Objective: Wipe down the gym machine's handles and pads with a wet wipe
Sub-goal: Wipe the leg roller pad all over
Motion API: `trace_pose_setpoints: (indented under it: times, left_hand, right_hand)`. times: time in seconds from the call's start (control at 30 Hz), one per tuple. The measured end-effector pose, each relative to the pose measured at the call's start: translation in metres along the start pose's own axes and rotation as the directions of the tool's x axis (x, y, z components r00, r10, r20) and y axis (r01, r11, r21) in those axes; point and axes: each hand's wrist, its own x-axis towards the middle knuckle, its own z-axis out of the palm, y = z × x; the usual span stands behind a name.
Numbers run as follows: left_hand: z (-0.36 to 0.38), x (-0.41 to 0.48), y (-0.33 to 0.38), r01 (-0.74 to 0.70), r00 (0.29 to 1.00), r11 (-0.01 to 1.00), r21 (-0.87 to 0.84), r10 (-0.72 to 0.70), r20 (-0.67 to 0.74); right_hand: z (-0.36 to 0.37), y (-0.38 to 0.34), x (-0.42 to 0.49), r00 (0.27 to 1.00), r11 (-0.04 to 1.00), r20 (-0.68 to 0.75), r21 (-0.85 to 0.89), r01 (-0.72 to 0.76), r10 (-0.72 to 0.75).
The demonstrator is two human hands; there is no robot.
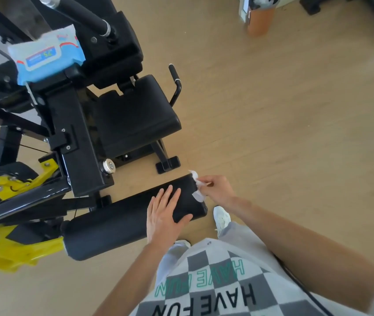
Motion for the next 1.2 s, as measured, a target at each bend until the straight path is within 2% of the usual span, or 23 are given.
trace_pose_setpoints:
  times: [0.1,0.23,0.4,0.47,0.53,0.6,0.7,0.77,0.87,1.03,1.2]
  left_hand:
    - [0.0,0.008,-0.002,-0.001,1.0,1.0,0.013,0.0,0.029]
    - [-0.008,0.027,-0.009,-0.008,0.995,1.0,-0.007,0.009,0.096]
    - [-0.023,0.048,-0.017,0.033,0.98,0.988,-0.149,-0.003,0.199]
    - [-0.026,0.057,-0.02,0.067,0.98,0.982,-0.175,-0.032,0.199]
    - [-0.028,0.062,-0.02,0.111,0.984,0.983,-0.143,-0.089,0.155]
    - [-0.028,0.06,-0.014,0.134,0.991,0.983,-0.122,-0.129,0.048]
    - [-0.023,0.043,0.0,0.077,0.984,0.987,-0.142,-0.098,-0.147]
    - [-0.017,0.026,0.007,0.037,0.973,0.991,-0.132,-0.066,-0.222]
    - [-0.001,0.003,0.009,0.027,0.972,0.996,-0.08,-0.045,-0.232]
    - [0.014,-0.006,0.004,0.003,0.988,0.999,-0.051,-0.011,-0.154]
    - [0.006,0.006,0.001,0.007,1.0,1.0,0.001,-0.007,-0.006]
  right_hand:
    - [-0.004,0.005,-0.014,0.995,0.99,0.042,-0.111,0.092,-0.088]
    - [-0.006,0.013,-0.022,0.994,0.983,0.059,-0.153,0.098,-0.09]
    - [-0.016,0.014,-0.023,0.989,0.962,0.136,-0.255,0.095,-0.062]
    - [-0.022,0.014,-0.021,0.994,0.96,0.095,-0.266,0.084,-0.06]
    - [-0.026,0.011,-0.017,0.998,0.978,-0.052,-0.207,0.032,-0.044]
    - [-0.028,0.007,-0.011,0.983,0.992,-0.185,-0.124,-0.009,-0.014]
    - [-0.024,-0.002,-0.004,0.965,0.998,-0.261,-0.068,-0.005,-0.013]
    - [-0.015,-0.006,-0.004,0.971,1.0,-0.237,-0.02,0.014,-0.018]
    - [0.001,-0.007,-0.008,0.993,0.999,-0.111,-0.034,0.03,-0.033]
    - [0.0,0.006,-0.019,0.995,0.994,0.001,-0.052,0.097,-0.097]
    - [0.0,0.022,-0.027,0.991,0.986,0.059,-0.114,0.125,-0.119]
